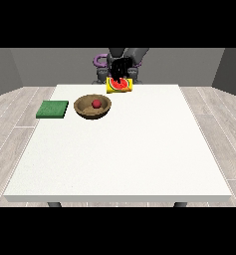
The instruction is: Pick the cup and pour the ball into the bowl, then pick the bowl and place it on the pad
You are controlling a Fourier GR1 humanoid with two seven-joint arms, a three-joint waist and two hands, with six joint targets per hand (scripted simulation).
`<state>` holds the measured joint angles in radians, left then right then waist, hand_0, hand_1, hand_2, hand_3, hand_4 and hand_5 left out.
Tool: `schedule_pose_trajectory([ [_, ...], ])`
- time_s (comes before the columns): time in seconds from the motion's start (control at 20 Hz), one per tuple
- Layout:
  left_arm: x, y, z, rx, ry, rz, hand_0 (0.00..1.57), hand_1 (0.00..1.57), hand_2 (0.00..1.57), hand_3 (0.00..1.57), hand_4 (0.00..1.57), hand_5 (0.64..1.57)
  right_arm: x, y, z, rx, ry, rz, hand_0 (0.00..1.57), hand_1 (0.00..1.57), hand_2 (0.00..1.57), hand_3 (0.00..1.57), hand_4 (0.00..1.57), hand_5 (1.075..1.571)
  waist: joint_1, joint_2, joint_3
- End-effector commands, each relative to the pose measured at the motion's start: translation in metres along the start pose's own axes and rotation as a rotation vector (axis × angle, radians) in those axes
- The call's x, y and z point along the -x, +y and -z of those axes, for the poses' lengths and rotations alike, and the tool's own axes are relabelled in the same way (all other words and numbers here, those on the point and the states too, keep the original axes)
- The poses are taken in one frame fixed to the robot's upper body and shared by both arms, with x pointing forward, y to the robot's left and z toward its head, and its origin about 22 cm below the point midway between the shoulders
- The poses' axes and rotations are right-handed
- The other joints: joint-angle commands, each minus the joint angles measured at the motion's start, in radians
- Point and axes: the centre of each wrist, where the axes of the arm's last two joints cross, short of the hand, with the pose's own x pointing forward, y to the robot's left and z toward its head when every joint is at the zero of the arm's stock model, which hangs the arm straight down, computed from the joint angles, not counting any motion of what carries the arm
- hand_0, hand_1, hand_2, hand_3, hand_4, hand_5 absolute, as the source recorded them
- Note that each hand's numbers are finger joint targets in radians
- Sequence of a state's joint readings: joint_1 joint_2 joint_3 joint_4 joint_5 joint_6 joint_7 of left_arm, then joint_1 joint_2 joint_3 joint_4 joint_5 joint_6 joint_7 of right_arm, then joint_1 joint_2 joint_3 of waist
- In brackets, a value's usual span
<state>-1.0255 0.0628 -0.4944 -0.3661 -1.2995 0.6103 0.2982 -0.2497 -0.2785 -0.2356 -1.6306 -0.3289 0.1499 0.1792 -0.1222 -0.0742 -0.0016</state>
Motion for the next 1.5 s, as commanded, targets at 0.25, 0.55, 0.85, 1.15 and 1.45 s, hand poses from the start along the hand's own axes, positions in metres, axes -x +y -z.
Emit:
schedule_pose_trajectory([
  [0.25,0.084,-0.020,-0.039,-0.181,0.351,-0.520,1.21,1.21,1.57,1.57,0.93,1.571,-0.006,-0.005,-0.017,0.030,-0.069,0.006,0.00,0.00,0.00,0.00,0.40,1.565,0.047,0.076,-0.0057],
  [0.55,0.094,-0.039,-0.086,-0.354,0.396,-0.740,1.55,1.55,1.57,1.57,1.42,1.505,-0.038,0.010,-0.017,0.020,-0.174,0.005,0.00,0.00,0.00,0.00,0.41,1.566,0.061,0.183,-0.0084],
  [0.85,0.059,0.002,-0.045,-0.428,0.388,-1.433,1.37,1.37,1.57,1.57,0.86,1.564,-0.033,0.017,-0.016,0.031,-0.173,0.017,0.00,0.00,0.00,0.00,0.46,1.566,0.117,0.207,-0.0231],
  [1.15,0.136,0.005,-0.059,-0.622,0.198,-1.744,0.17,0.17,0.00,0.00,0.20,1.566,-0.045,0.034,-0.022,0.062,-0.213,0.020,0.00,0.00,0.00,0.00,0.51,1.563,0.184,0.301,-0.0063],
  [1.45,0.229,0.014,-0.079,-0.608,0.107,-1.778,0.00,0.00,0.00,0.00,0.00,1.547,-0.050,0.056,-0.019,0.075,-0.254,-0.004,0.00,0.00,0.00,0.00,0.49,1.568,0.178,0.402,0.0001],
])
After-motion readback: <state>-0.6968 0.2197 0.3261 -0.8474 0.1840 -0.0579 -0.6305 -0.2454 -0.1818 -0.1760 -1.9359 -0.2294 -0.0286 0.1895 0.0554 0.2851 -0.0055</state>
